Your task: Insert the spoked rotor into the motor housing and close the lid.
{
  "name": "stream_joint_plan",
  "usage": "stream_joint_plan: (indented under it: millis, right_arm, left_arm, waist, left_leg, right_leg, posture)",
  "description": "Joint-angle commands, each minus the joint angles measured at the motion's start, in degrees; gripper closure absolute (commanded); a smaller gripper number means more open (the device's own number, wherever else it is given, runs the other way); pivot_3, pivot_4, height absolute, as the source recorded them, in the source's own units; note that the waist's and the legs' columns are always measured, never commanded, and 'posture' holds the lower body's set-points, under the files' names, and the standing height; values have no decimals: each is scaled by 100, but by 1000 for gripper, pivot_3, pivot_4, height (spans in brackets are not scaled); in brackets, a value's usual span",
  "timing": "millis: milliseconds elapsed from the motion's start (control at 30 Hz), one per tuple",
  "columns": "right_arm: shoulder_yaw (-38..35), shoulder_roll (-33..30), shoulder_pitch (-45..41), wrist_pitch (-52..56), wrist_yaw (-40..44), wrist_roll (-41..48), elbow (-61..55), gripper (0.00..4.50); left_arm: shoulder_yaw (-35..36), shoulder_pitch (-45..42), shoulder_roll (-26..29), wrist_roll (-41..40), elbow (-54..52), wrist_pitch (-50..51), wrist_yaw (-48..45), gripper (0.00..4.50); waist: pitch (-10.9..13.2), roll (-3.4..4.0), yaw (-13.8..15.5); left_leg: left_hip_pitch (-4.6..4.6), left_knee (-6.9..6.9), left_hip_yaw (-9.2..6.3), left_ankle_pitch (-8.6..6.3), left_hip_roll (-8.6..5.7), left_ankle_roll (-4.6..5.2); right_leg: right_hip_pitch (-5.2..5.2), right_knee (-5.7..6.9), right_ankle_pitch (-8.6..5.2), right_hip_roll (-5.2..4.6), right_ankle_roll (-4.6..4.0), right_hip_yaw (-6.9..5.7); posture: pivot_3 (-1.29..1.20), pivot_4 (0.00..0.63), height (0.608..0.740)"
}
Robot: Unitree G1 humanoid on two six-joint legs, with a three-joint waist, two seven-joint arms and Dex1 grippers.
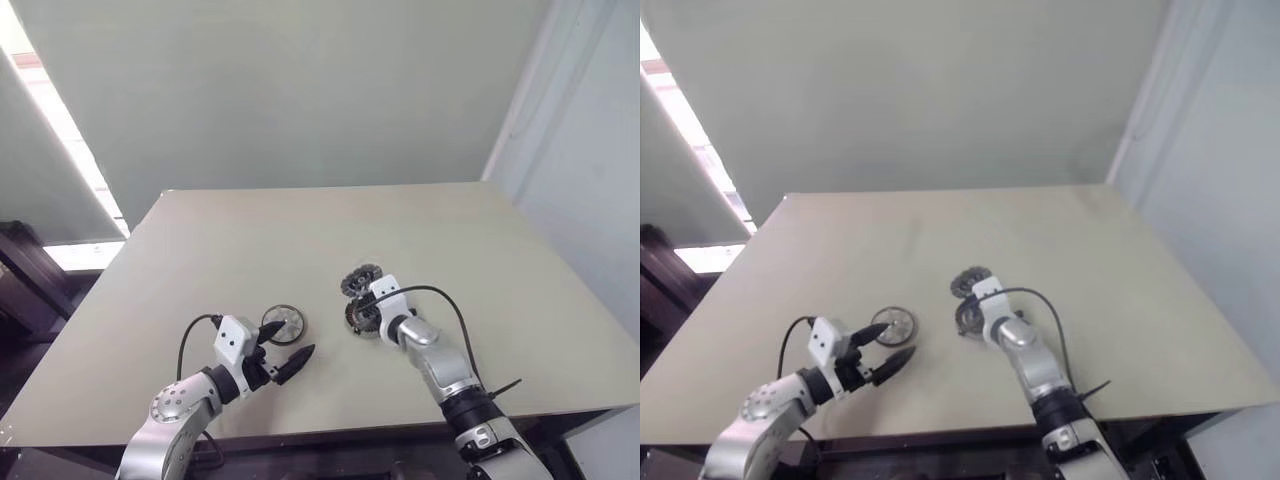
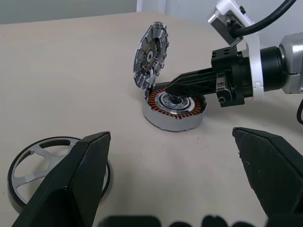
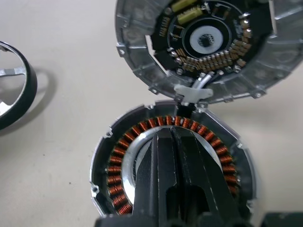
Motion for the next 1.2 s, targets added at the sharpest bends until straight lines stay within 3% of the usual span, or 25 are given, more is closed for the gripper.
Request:
stream_joint_plan:
  millis: [33,600,1200]
  right_arm:
    - [-23,37,-213,-169,-44,-55,10,4469]
    - [163,-353,-39,275,243,-245,-667,4469]
    - [361,-325,-118,341,203,-448,-314,4469]
  left_arm:
    - [62,-20,-8,-47,-248,-78,18,0]
    - [-2,-42,-72,-24,-230,-101,30,0]
    - [59,93,-44,-40,-324,-92,67,0]
  waist:
    - [0,0,-2]
    - [0,0,-1]
    - [0,0,-1]
  left_leg:
    - [0,0,0,0,0,0]
    - [0,0,0,0,0,0]
    - [0,0,0,0,0,0]
  right_leg:
    - [0,0,0,0,0,1]
    - [-1,1,0,0,0,0]
    - [0,0,0,0,0,0]
  posture:
    - [0,0,740]
    - [0,0,740]
    - [0,0,740]
